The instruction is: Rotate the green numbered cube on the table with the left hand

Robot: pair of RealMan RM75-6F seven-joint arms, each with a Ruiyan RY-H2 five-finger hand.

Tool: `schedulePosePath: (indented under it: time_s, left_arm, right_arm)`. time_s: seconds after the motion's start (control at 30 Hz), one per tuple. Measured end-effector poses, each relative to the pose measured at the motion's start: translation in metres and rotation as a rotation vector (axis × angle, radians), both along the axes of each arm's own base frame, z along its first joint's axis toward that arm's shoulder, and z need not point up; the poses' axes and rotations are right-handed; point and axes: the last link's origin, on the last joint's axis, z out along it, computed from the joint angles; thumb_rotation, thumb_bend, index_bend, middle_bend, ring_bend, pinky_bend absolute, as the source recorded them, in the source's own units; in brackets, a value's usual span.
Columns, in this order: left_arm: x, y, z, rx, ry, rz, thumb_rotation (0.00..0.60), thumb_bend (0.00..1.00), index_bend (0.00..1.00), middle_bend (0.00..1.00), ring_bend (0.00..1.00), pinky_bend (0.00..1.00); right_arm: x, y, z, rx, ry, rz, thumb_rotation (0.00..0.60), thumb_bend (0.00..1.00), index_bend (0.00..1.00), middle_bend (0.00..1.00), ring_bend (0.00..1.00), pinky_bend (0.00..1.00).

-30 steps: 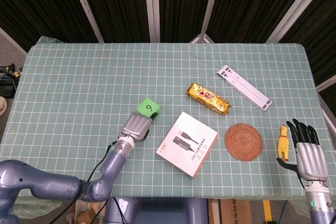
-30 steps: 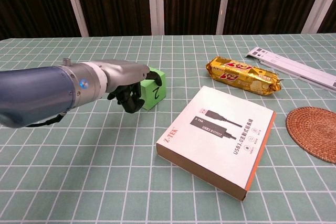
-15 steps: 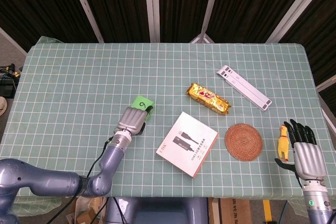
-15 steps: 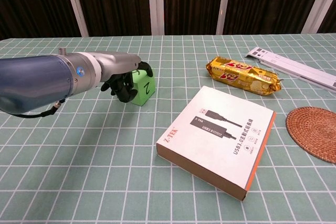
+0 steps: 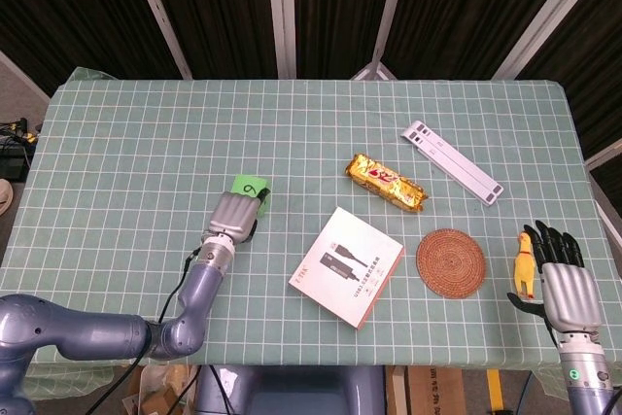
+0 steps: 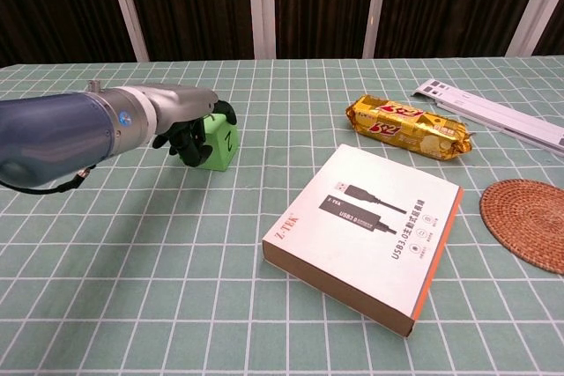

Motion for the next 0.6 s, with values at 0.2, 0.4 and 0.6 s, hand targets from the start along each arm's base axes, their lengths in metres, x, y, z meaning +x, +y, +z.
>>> schedulePosePath:
  time_s: [0.2, 0.4, 0.6]
  left_arm:
    - [-0.010, -0.003, 0.007, -0.003, 0.004, 0.011, 0.600, 0.70, 0.15, 0.76, 0.68, 0.72]
    - [-0.012, -0.004, 0.015, 0.017, -0.007, 0.011, 0.600, 0.70, 0.15, 0.76, 0.68, 0.72]
    - [-0.002, -0.009, 0.019, -0.011, -0.145, 0.035, 0.600, 0.68, 0.16, 0.73, 0.66, 0.72]
  right_arm:
    - [0.000, 0.000, 0.001, 0.000, -0.001, -0.001, 0.600, 0.07, 0.05, 0.00, 0.00, 0.00]
    - [0.001, 0.000, 0.000, 0.004, 0.000, 0.000, 0.600, 0.07, 0.05, 0.00, 0.00, 0.00]
    - [0.001, 0.000, 0.000, 0.002, -0.001, 0.000, 0.600, 0.07, 0.05, 0.00, 0.00, 0.00]
